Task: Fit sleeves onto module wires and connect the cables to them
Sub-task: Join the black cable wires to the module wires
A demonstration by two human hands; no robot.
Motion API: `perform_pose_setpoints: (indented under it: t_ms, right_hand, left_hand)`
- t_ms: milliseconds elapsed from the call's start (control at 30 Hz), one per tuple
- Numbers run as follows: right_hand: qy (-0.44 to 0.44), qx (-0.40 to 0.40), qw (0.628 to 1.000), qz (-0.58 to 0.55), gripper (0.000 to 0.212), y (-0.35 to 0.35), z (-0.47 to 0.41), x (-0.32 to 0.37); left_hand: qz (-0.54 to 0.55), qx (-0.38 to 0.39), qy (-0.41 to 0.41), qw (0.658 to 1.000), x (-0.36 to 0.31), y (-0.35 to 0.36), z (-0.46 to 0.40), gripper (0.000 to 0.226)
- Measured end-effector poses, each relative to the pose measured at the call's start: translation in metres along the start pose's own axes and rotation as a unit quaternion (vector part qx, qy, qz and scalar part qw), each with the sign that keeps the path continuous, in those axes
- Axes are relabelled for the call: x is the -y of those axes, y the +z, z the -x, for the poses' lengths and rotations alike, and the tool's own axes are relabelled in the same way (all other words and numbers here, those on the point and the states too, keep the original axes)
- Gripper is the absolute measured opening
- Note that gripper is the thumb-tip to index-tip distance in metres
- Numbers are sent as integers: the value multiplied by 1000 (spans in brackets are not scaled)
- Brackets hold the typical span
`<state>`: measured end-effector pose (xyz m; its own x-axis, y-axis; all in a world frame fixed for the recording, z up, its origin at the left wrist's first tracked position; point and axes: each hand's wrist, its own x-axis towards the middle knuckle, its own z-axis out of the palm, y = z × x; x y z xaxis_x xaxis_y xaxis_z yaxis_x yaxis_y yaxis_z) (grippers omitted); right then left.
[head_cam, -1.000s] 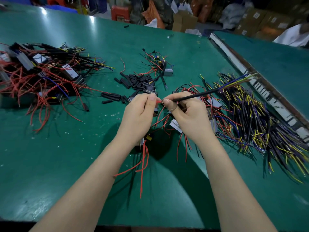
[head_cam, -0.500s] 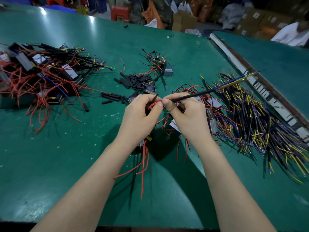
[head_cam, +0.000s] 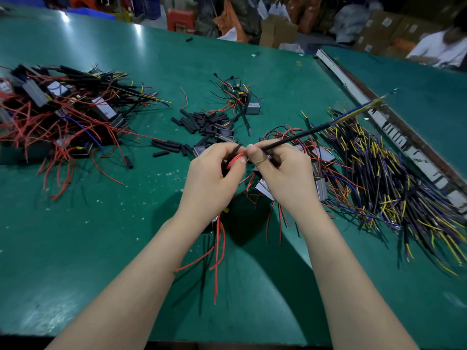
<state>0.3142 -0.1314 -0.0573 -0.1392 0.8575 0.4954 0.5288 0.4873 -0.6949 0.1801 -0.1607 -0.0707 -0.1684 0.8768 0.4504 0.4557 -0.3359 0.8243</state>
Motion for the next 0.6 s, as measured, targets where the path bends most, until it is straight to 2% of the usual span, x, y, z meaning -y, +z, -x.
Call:
perform_pose_setpoints:
  t_ms: [333,600]
  right_hand:
    - [92,45,989,-109,19,-1,0,7]
    - [117,50,981,-147,25,-1,1,6]
  left_hand:
    - [53,11,-27,998,0,1,-1,9]
    - [69,12,-37,997,2,2,-2,8]
